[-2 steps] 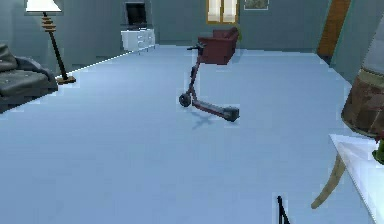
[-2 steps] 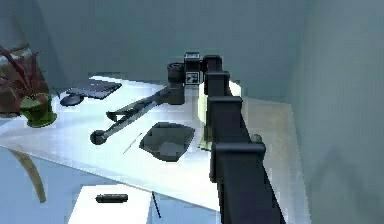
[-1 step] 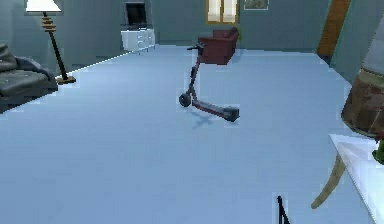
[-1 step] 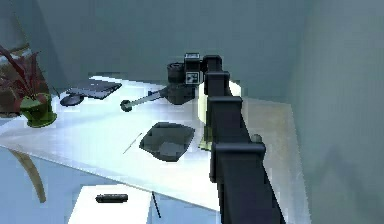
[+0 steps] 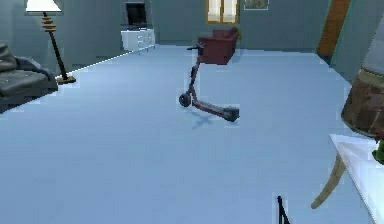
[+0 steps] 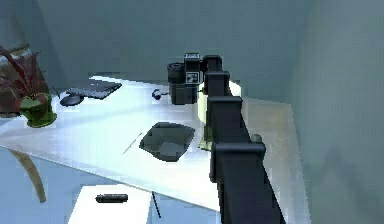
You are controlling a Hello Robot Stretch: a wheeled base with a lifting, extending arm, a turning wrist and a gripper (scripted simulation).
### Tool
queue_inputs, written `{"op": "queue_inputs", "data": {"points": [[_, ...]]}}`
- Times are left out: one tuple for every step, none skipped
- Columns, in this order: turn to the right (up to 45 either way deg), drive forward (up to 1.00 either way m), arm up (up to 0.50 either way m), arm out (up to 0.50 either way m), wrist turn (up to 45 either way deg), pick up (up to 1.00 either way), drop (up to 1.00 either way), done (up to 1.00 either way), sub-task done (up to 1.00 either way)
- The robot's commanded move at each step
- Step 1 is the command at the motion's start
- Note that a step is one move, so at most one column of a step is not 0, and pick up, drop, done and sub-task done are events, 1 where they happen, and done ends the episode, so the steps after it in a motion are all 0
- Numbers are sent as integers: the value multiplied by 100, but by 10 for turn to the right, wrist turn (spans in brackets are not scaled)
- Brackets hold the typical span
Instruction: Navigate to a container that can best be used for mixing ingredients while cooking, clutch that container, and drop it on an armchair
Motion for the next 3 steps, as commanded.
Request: {"op": "queue_inputs", "data": {"points": [[0, 0, -30, 0, 0, 0, 0, 0, 0], [0, 0, 0, 0, 0, 100, 0, 0, 0], [0, 0, 10, 0, 0, 0, 0, 0, 0]]}}
